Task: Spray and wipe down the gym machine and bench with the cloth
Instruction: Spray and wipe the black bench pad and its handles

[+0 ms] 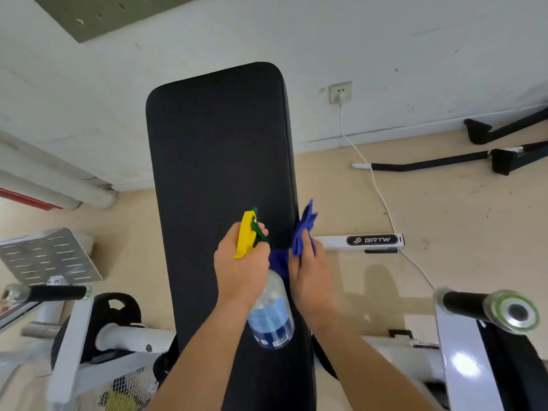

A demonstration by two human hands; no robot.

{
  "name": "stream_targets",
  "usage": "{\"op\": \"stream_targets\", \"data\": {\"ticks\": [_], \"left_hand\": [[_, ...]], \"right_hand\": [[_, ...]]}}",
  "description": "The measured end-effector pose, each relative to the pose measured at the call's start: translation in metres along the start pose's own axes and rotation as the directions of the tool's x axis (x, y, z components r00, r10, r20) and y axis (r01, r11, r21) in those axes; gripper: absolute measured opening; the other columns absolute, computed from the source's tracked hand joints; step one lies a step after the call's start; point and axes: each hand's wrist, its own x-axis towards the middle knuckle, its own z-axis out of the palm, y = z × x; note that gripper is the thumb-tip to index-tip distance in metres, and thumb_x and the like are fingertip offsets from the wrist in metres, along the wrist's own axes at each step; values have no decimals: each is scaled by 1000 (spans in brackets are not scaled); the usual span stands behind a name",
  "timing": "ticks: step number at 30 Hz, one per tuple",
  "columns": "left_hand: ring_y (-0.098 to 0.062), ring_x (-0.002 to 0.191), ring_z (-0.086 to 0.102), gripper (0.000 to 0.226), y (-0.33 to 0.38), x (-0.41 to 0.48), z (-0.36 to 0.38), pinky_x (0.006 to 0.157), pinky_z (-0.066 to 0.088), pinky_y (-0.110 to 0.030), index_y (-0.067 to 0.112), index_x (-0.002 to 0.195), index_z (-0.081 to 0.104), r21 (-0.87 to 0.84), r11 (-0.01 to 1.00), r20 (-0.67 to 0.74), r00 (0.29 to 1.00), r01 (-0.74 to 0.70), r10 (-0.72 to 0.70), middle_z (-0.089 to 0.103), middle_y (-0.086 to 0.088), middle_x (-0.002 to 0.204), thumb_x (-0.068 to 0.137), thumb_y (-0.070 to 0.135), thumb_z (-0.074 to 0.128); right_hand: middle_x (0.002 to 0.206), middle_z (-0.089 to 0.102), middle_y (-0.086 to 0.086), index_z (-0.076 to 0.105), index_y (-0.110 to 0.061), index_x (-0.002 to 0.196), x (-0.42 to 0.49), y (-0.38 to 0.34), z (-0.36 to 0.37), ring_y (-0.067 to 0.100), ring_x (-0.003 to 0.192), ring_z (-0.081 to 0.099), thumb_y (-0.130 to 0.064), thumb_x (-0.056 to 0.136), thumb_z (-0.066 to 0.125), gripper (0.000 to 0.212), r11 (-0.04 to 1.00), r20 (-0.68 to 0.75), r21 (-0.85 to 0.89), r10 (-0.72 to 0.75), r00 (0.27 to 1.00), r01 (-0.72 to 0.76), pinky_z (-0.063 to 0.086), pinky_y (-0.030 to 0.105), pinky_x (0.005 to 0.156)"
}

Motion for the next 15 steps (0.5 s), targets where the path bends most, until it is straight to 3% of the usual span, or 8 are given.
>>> {"op": "stream_targets", "data": {"ticks": [2, 4, 6, 8, 12, 15], "left_hand": [[-21, 72, 65, 34, -2, 1, -3, 75, 60, -53, 25, 89, 73, 42, 999, 31, 999, -18, 16, 74, 4, 88, 83, -5, 58], [-25, 77, 68, 34, -3, -1, -6, 77, 60, -56, 27, 88, 73, 76, 997, 65, 998, -27, 22, 74, 6, 88, 82, -3, 59], [-26, 74, 66, 33, -5, -3, -12, 75, 59, -58, 27, 87, 72, 80, 996, 88, 996, -32, 25, 73, 3, 85, 81, -2, 58], [-29, 71, 64, 29, -10, -5, -17, 71, 58, -59, 26, 86, 72, 81, 996, 111, 993, -50, 41, 71, -1, 81, 79, 1, 58], [-40, 70, 60, 19, -15, -11, -24, 65, 56, -58, 21, 84, 69, 94, 990, 163, 983, -105, 89, 64, -11, 72, 76, 8, 58], [-35, 69, 62, 22, -16, -12, -23, 67, 57, -56, 19, 85, 70, 94, 992, 176, 982, -79, 61, 69, -9, 79, 80, 0, 59]], "right_hand": [[122, 54, 2, 33, -27, 148, -35, 16, 2, 29, 104, 56, -47, 97, 30, 55, 993, 58, -105, 54, 997, -48, 49, 44, 83], [127, 53, 10, 34, -17, 149, -38, 19, -1, 35, 109, 56, -35, 102, 40, 51, 977, 54, -208, 64, 996, -52, 48, 45, 87], [130, 54, 20, 40, -6, 146, -6, -2, -3, 41, 111, 55, -25, 103, 48, 48, 986, -62, -161, 41, 997, -51, 48, 48, 90], [125, 54, 20, 44, -6, 141, 46, -43, -7, 41, 108, 57, -26, 103, 47, 43, 996, -183, -76, 21, 983, -36, 48, 49, 88], [136, 46, 13, 18, -22, 155, 88, -85, -3, 32, 108, 57, -34, 104, 36, 55, 969, -212, -244, -97, 972, 43, 52, 50, 88], [141, 43, 14, 15, -15, 158, 36, -39, 10, 30, 106, 55, -30, 99, 31, 63, 892, -98, -444, -139, 985, 81, 55, 44, 84]]}}
